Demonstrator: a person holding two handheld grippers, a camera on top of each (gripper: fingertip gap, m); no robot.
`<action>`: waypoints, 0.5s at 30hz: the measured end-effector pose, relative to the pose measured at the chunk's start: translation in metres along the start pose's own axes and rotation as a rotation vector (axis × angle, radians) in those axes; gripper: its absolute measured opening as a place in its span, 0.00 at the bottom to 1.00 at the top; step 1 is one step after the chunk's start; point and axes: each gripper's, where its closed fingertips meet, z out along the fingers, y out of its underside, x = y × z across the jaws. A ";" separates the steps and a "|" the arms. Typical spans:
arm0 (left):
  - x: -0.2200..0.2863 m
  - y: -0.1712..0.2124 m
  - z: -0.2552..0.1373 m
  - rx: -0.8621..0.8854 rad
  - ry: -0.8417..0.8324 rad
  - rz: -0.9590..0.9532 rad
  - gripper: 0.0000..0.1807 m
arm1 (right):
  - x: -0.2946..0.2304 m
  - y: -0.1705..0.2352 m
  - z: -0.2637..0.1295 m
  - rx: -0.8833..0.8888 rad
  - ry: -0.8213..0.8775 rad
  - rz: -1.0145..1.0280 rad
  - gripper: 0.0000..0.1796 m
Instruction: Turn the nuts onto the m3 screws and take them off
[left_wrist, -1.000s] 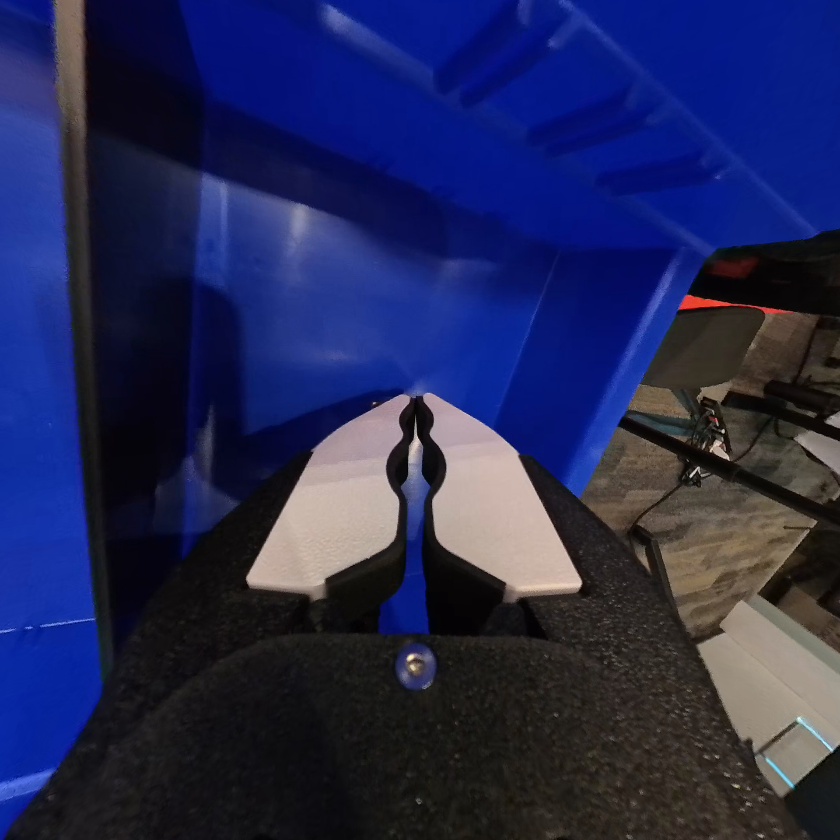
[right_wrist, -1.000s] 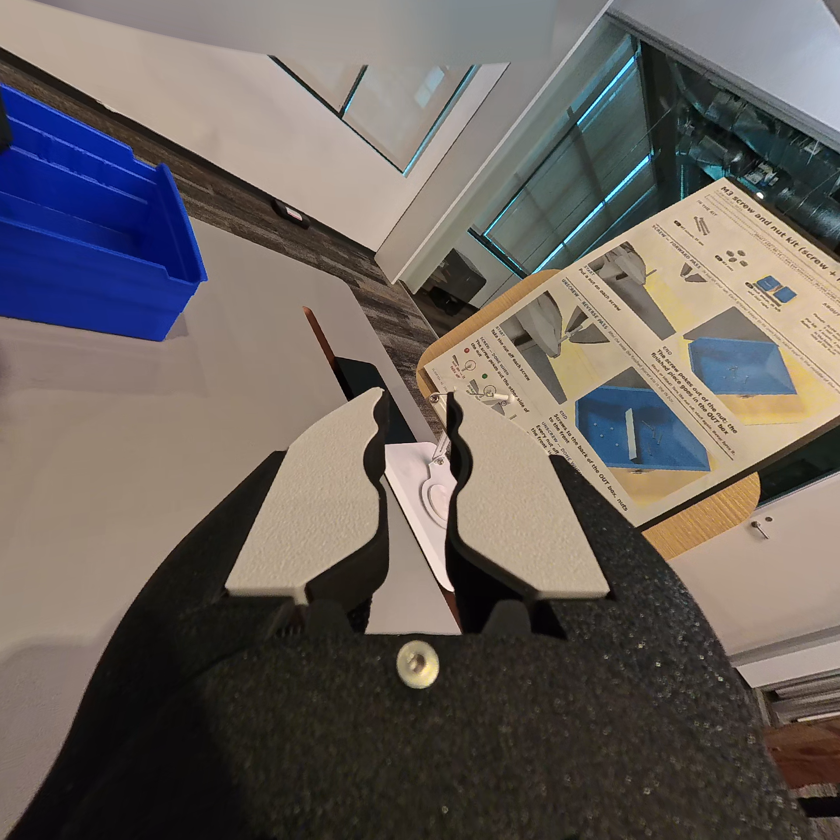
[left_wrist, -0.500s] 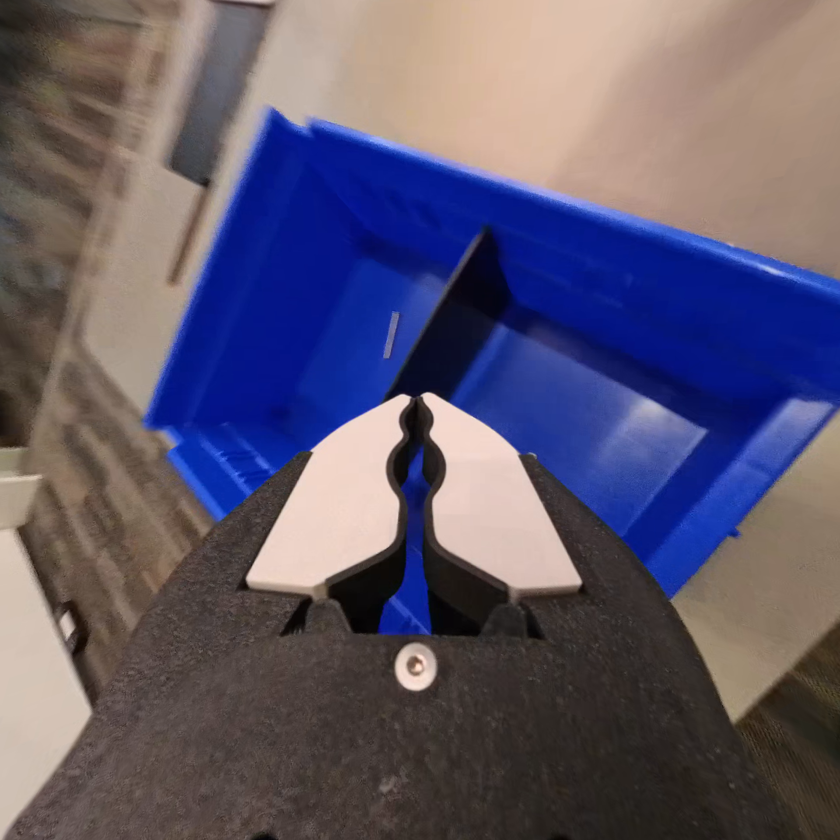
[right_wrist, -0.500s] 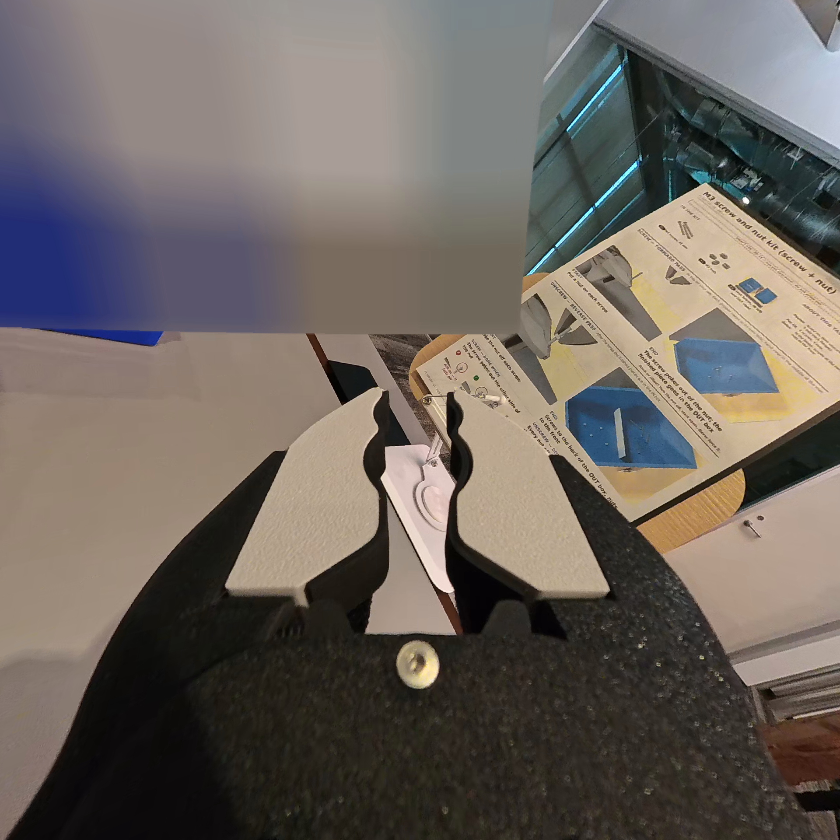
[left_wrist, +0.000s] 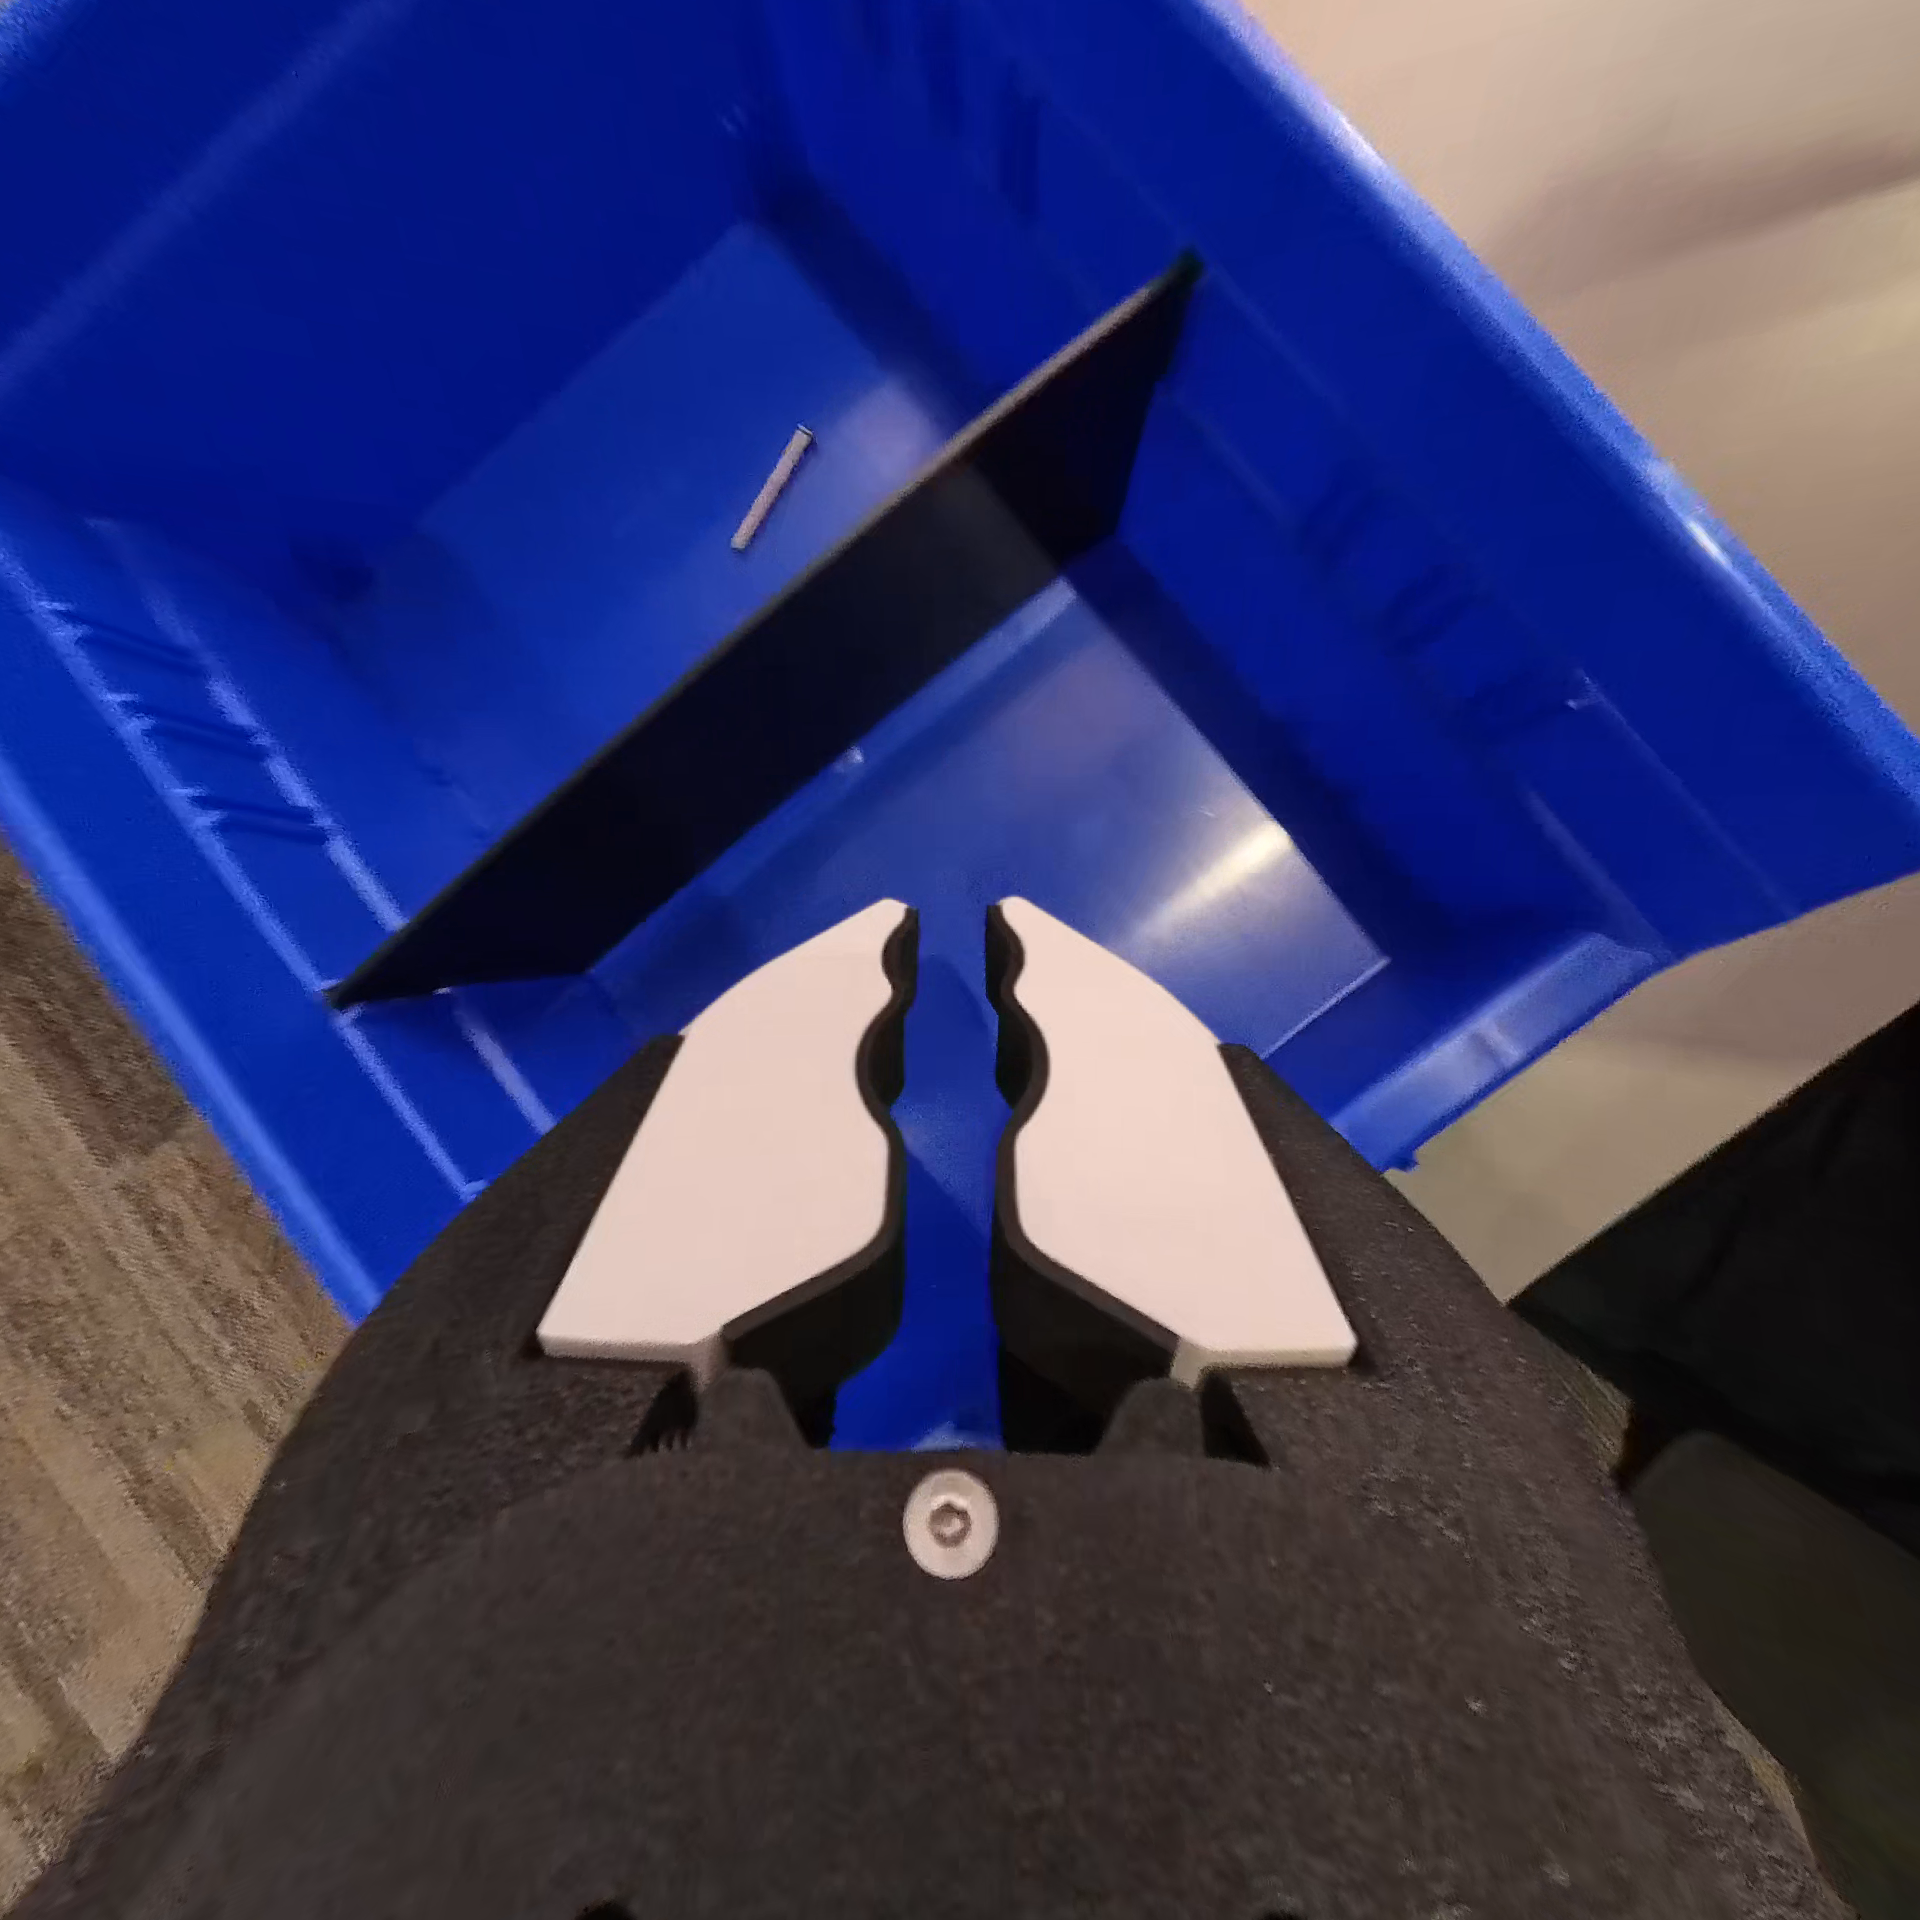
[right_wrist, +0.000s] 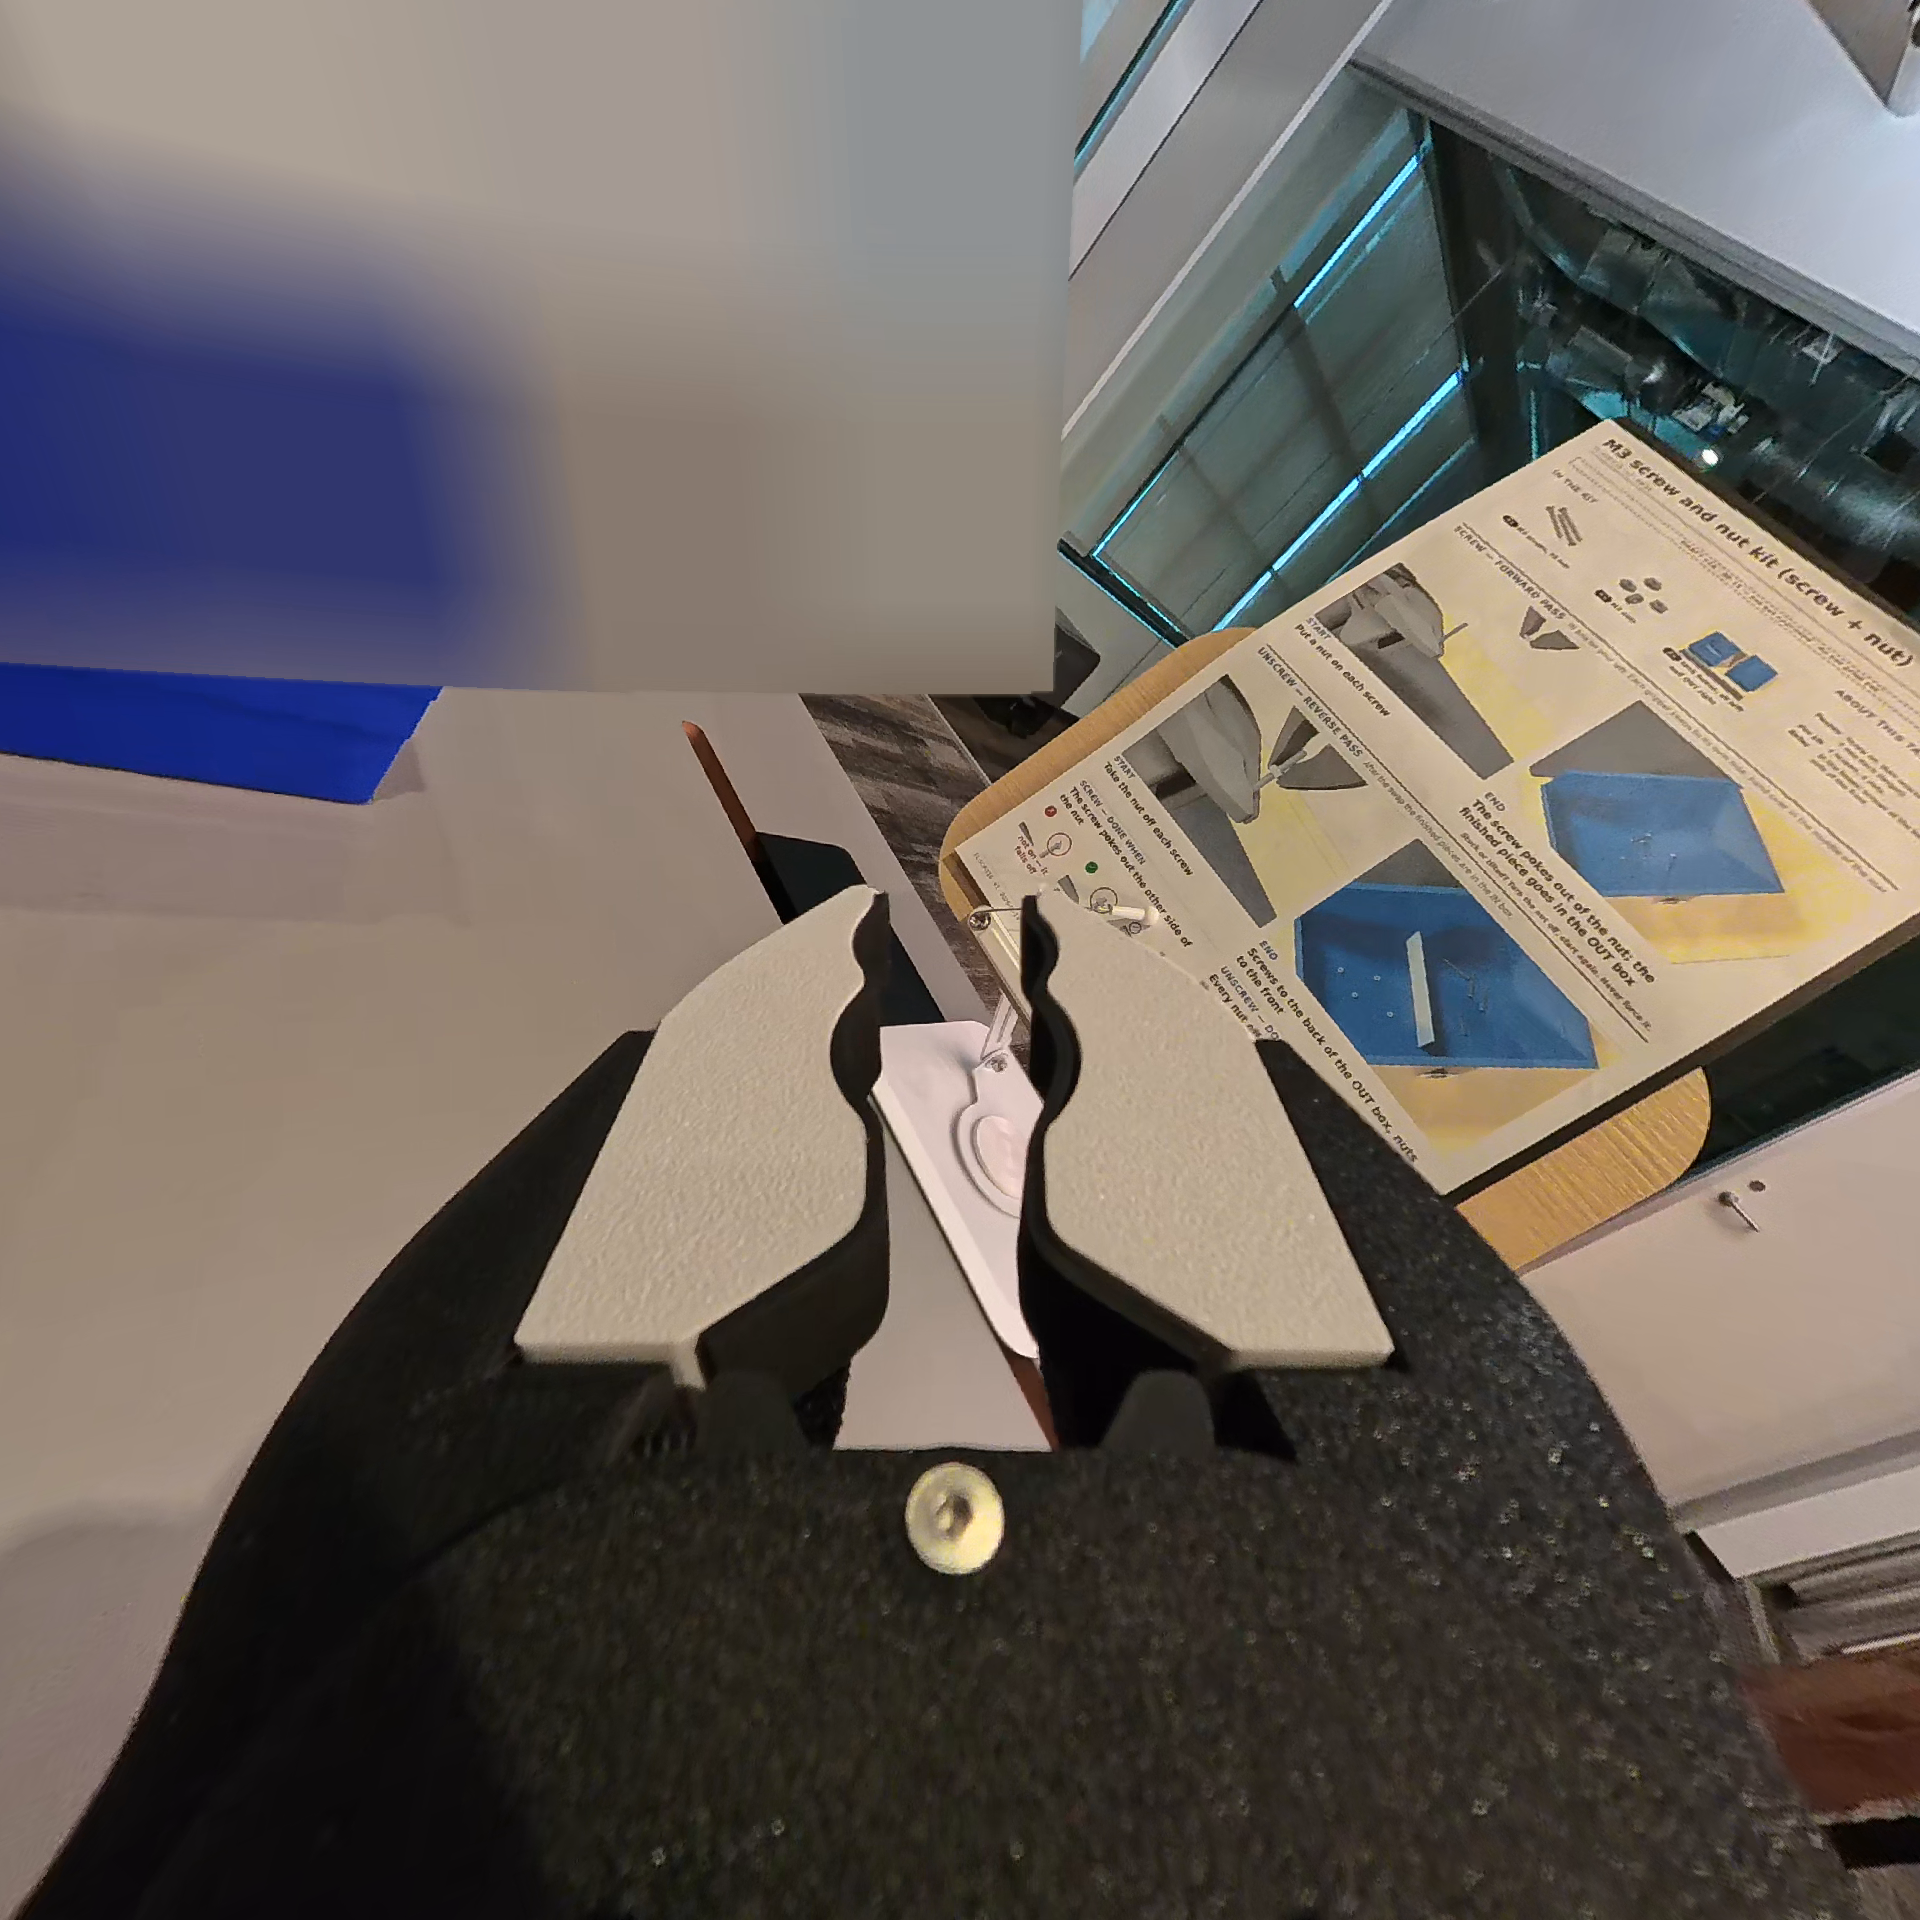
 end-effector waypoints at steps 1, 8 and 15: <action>0.001 0.003 0.004 -0.030 0.007 0.004 0.09 | 0.000 0.001 0.000 -0.002 0.001 -0.001 0.13; 0.010 0.018 0.023 -0.169 0.060 0.077 0.05 | 0.000 0.003 0.002 -0.010 0.000 -0.003 0.13; 0.013 0.028 0.040 -0.256 0.095 0.110 0.10 | 0.000 0.006 0.003 -0.015 -0.005 -0.001 0.13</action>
